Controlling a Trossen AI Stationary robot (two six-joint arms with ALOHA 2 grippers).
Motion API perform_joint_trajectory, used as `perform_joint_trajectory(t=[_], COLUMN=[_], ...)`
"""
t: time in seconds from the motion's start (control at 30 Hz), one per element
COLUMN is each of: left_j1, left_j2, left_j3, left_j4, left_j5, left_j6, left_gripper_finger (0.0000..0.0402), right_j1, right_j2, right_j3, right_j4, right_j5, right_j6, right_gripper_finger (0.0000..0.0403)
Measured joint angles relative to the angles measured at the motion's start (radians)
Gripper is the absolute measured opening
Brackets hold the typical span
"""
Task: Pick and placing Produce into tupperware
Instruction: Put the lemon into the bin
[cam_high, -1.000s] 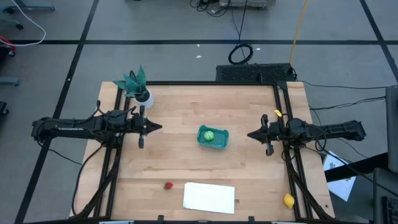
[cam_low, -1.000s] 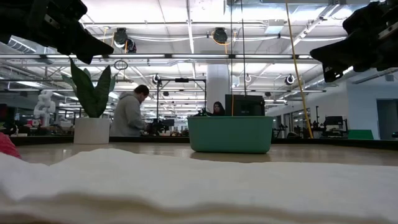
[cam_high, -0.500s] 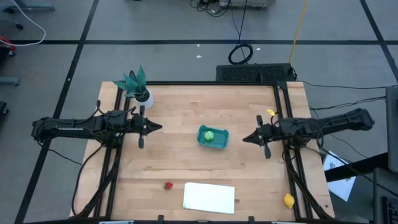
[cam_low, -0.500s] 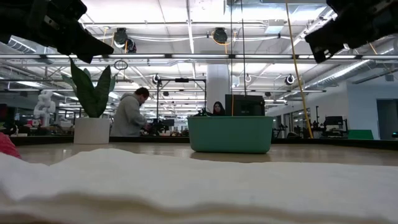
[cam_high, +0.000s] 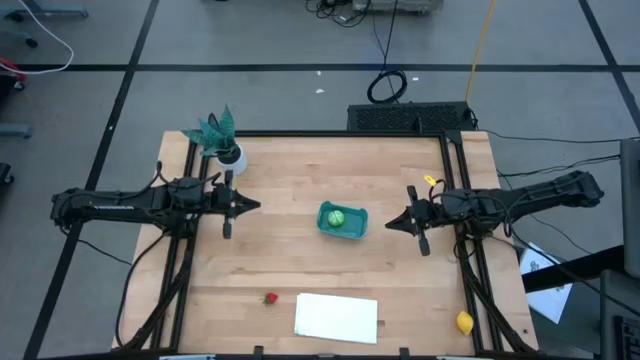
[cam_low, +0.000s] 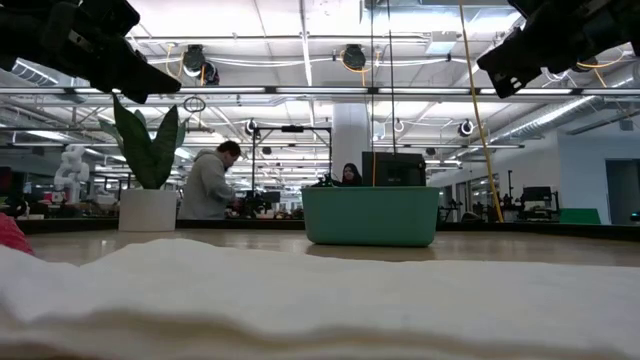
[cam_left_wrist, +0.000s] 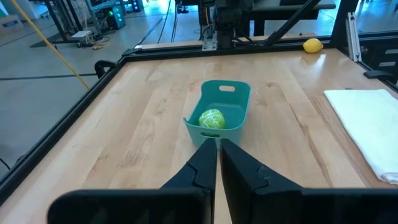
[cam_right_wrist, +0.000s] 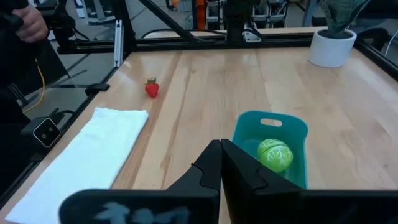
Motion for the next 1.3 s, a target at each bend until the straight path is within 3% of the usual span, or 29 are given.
perform_joint_trajectory(t=[0.2, 0.83, 1.13, 1.3], left_j1=[0.000, 0.000, 0.000, 0.000], left_j2=[0.000, 0.000, 0.000, 0.000], left_j3=[0.000, 0.000, 0.000, 0.000], left_j4=[0.001, 0.002, 0.008, 0.010], left_j5=[0.000, 0.000, 0.000, 0.000], left_j6=[0.001, 0.005, 0.002, 0.002], left_gripper_finger=[0.0026, 0.0026, 0.0026, 0.0026], right_j1=[0.000, 0.071, 0.125, 0.154], right_j2=[0.000, 0.051, 0.070, 0.071], right_j3=[0.000, 0.001, 0.001, 0.002], right_j4=[-0.009, -0.100, -0.249, -0.301], right_j5=[-0.008, -0.317, -0.412, -0.515], right_j6=[0.031, 0.321, 0.422, 0.478], right_gripper_finger=[0.0000, 0.0000, 0.0000, 0.0000])
